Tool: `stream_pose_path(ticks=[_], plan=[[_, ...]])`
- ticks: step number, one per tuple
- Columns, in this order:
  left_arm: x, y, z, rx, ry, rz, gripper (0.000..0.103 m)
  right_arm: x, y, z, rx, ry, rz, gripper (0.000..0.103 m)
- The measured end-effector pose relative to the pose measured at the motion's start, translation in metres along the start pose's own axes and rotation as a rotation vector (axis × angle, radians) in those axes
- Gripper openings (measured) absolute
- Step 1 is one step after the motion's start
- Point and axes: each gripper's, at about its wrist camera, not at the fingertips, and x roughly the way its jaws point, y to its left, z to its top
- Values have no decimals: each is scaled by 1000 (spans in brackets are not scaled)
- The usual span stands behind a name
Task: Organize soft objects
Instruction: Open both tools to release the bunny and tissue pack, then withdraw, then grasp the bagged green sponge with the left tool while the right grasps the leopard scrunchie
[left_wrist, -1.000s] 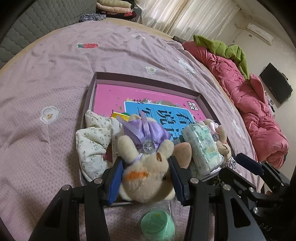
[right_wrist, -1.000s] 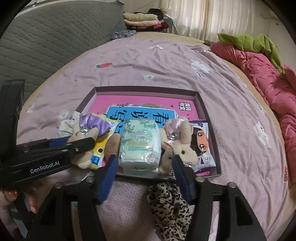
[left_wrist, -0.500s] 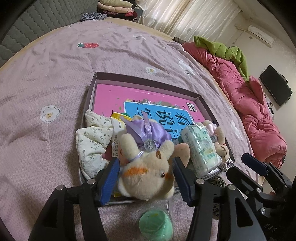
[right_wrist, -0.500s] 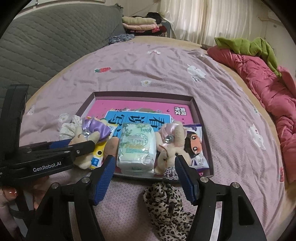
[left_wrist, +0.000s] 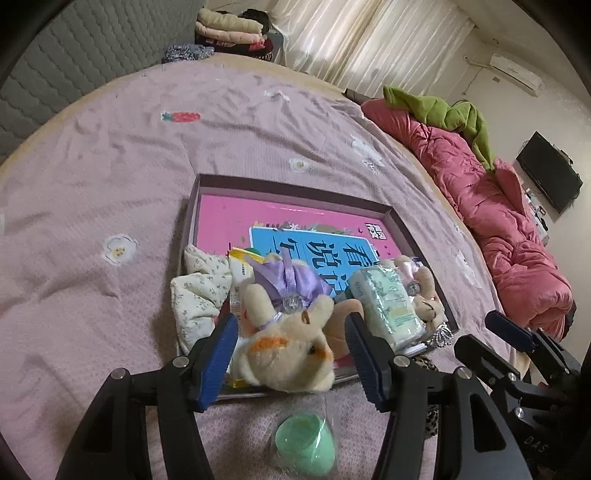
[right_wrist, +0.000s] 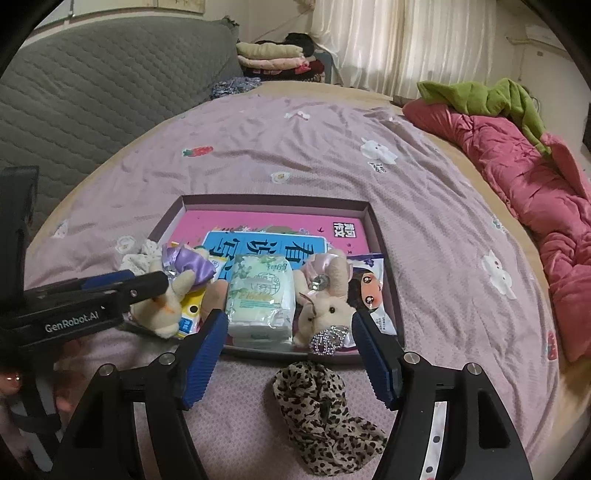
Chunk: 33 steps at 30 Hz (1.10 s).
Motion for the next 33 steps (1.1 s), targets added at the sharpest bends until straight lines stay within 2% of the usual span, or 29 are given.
stream_pose_path(ticks=[12, 23, 33], plan=[[-34, -20, -9, 37, -50, 13, 60, -35, -14, -9, -7, -48, -16, 72], [-60, -44, -32, 85, -44, 38, 60, -63, -32, -32, -1, -62, 12, 72], [-67, -53, -52, 103, -16, 73, 60, -73, -42, -53, 16, -64, 45, 73]])
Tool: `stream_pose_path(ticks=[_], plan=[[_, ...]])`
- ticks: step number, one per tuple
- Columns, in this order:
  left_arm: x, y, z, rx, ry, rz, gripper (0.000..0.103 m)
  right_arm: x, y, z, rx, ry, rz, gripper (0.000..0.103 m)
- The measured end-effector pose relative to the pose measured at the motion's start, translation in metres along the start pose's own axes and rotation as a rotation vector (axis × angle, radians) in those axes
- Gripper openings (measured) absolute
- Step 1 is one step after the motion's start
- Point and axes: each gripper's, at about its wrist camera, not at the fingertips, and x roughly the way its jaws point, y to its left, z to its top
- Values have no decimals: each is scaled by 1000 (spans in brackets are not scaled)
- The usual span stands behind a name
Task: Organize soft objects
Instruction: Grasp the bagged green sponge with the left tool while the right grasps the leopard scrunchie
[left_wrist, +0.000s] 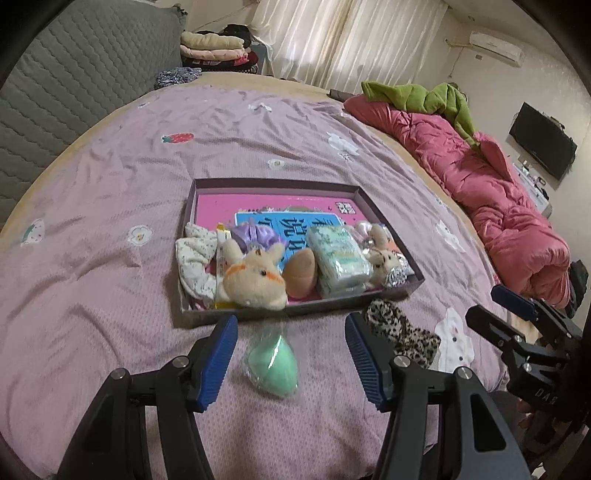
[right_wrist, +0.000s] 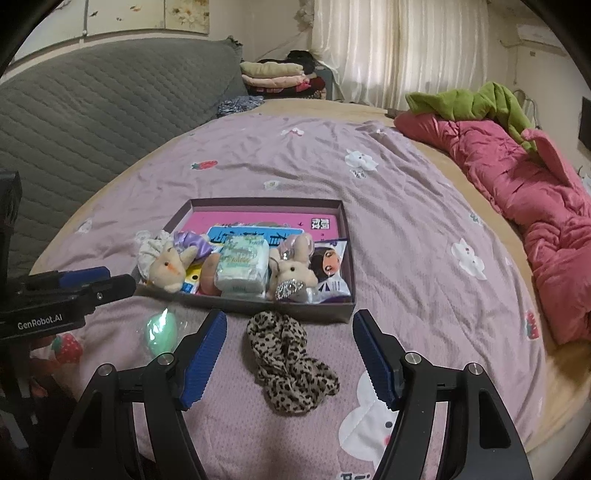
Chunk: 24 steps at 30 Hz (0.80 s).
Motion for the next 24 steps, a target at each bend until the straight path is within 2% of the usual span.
stream_pose_path(ticks=[12, 24], plan=[[3, -4, -21, 25, 48, 42, 60, 4, 1, -20, -22, 25, 27, 73], [23, 5, -45, 5, 135, 42, 60, 20, 1, -37, -35, 71, 49, 73]])
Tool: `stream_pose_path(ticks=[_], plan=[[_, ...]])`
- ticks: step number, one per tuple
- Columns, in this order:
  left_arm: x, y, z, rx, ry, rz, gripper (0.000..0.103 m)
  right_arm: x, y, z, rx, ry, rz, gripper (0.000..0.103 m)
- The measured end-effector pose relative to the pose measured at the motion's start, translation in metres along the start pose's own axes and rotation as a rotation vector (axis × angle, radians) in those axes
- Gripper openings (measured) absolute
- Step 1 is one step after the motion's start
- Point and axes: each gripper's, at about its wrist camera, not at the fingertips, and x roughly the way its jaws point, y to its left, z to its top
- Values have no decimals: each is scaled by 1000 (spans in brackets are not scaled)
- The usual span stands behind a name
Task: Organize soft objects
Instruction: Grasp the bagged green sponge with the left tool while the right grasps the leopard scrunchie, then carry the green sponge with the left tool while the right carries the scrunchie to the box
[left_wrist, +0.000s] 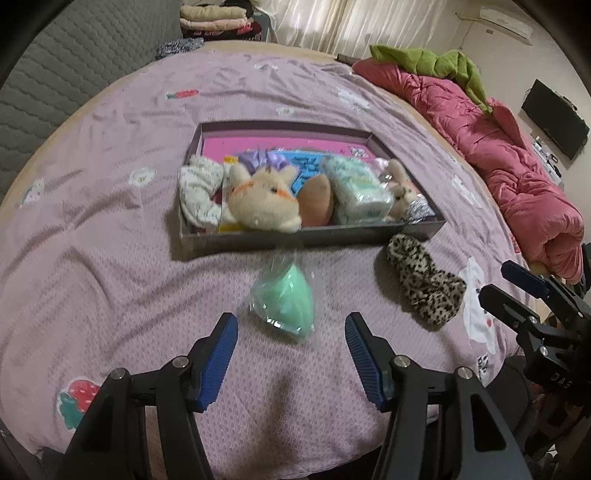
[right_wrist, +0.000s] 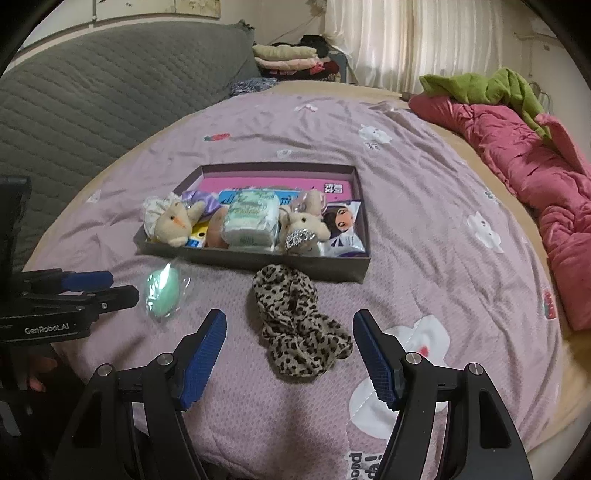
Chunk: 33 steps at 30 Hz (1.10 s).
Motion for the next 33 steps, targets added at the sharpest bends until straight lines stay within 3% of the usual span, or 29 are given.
stream_pose_path(ticks=[9, 25, 28, 31, 33], plan=[[32, 12, -7, -36, 43, 9, 60, 31, -6, -15, 3, 67, 2, 73], [70, 15, 13, -93, 19, -92, 60, 93, -18, -2, -16, 109, -23, 73], [73, 16, 14, -87, 13, -74, 47, 101, -14, -1, -21, 122, -15, 72], [72, 19, 14, -104, 12, -95, 43, 98, -9, -1, -31, 108, 1, 38], [69, 19, 14, -107, 7, -99, 42, 92, -6, 2, -38, 99, 30, 25]])
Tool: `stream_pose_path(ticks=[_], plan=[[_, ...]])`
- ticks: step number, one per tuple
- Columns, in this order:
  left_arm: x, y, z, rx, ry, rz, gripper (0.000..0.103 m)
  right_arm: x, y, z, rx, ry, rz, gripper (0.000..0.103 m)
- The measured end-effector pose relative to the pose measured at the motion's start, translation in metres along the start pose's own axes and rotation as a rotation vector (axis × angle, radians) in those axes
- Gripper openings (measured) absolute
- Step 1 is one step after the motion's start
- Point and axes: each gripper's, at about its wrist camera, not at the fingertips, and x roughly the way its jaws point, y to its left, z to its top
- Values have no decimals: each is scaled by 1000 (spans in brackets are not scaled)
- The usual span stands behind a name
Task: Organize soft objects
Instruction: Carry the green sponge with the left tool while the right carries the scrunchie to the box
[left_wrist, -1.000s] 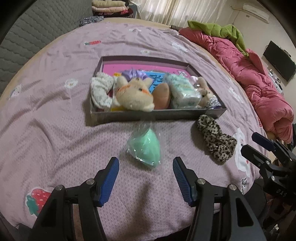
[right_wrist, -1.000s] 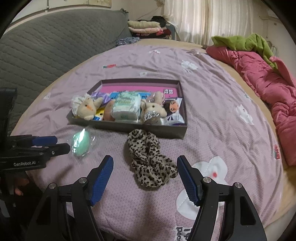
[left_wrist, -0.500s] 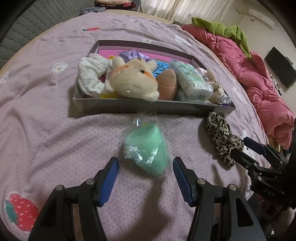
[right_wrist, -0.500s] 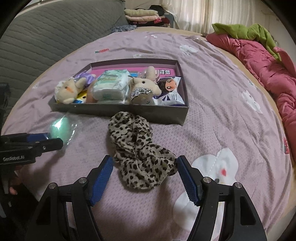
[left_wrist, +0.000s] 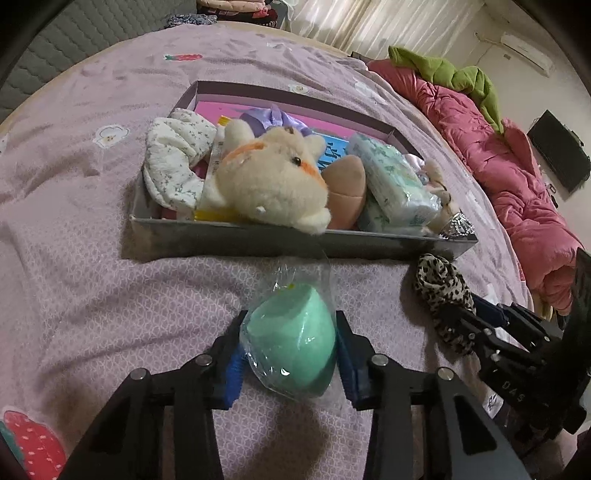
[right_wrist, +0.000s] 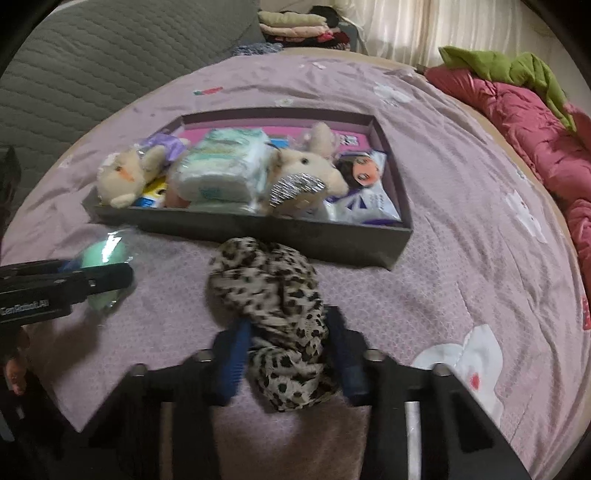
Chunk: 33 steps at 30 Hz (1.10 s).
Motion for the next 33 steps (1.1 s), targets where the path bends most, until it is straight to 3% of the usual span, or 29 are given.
stream_pose_path(ticks=[6, 10, 15, 19, 28, 32, 33], plan=[[-40, 0, 5, -3, -80, -46, 42, -33, 4, 8, 21, -71, 77, 21], [-62, -2, 20, 16, -147, -30, 42, -57, -3, 27, 62, -153, 89, 21], [-64, 4, 49, 14, -187, 19, 42, -69, -19, 56, 95, -227, 19, 21], [-55, 11, 72, 18, -196, 60, 42, -52, -41, 78, 174, -223, -27, 22], [-19, 39, 95, -27, -167, 53, 43, 8, -62, 97, 278, -140, -42, 26], [-13, 44, 96, -48, -166, 38, 44, 21, -64, 97, 310, -124, -13, 39], [-12, 46, 96, -55, -166, 37, 45, 21, -63, 97, 309, -127, -5, 48]])
